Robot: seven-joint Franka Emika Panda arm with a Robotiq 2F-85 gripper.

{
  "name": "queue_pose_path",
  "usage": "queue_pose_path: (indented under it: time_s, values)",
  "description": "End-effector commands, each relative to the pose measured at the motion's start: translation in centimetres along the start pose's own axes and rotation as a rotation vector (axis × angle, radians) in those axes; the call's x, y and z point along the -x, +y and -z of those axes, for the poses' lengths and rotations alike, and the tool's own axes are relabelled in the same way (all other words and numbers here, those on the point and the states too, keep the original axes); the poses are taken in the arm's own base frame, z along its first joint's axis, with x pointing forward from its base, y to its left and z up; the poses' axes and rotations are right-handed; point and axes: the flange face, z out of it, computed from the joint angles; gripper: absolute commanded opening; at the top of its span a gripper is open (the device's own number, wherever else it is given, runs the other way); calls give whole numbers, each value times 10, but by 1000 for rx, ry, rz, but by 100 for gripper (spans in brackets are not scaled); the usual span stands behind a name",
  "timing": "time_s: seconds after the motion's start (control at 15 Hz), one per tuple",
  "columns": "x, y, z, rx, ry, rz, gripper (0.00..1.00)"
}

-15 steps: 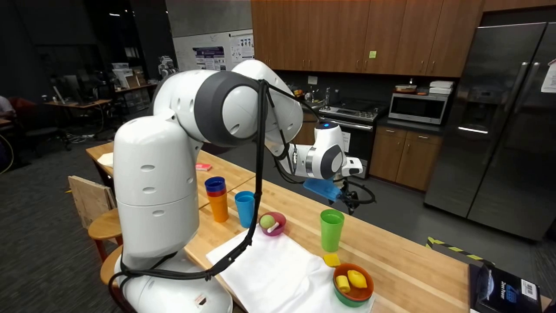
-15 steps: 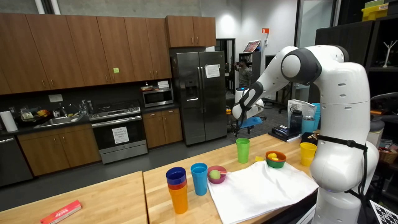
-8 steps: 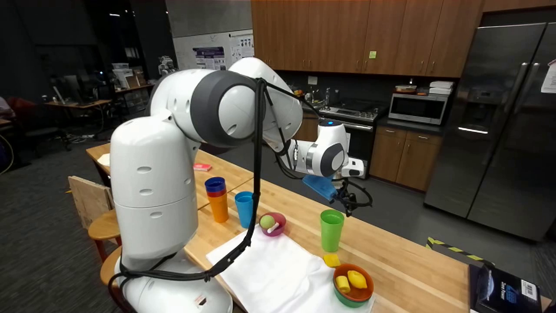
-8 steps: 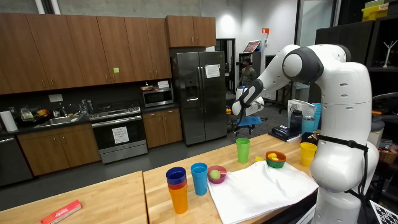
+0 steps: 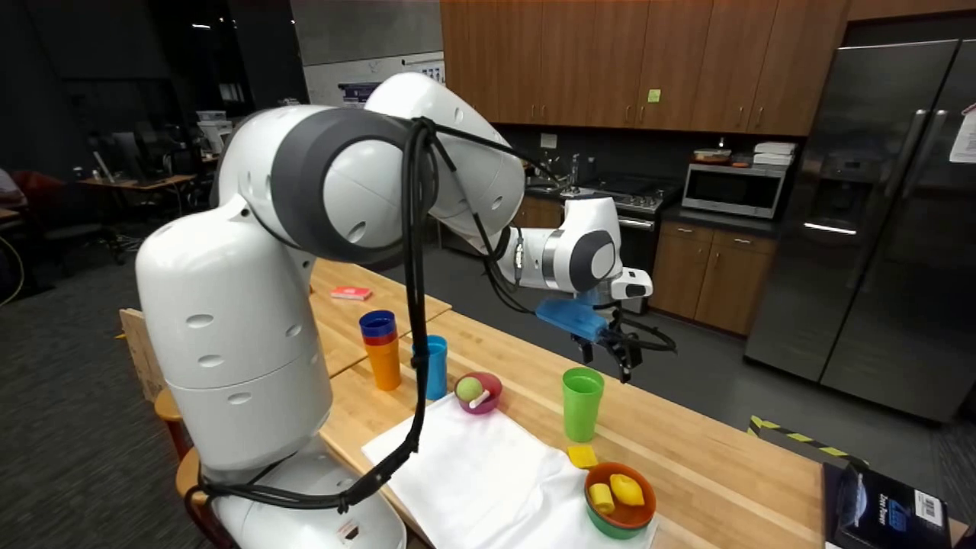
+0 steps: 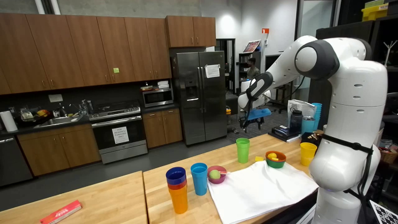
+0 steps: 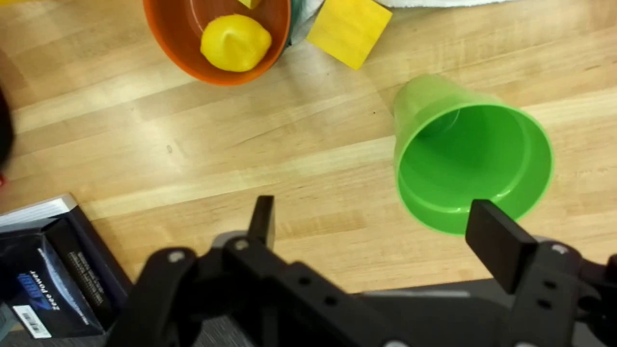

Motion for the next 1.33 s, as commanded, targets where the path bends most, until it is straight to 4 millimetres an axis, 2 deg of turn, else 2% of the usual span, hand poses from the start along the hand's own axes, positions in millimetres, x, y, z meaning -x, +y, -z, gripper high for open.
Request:
queue_pose_path:
  time_s: [0.0,0.33,0.73,1.07,1.27]
  values:
    - [26,5,12,-19,-24,169,100]
    - [71,-15,-1,4,-167,431,100]
    - [119,-58,-24,53,-231,616,100]
    - [141,-107,-40,2,-216,722,100]
    - [152,-128,-51,-78,-205,732,100]
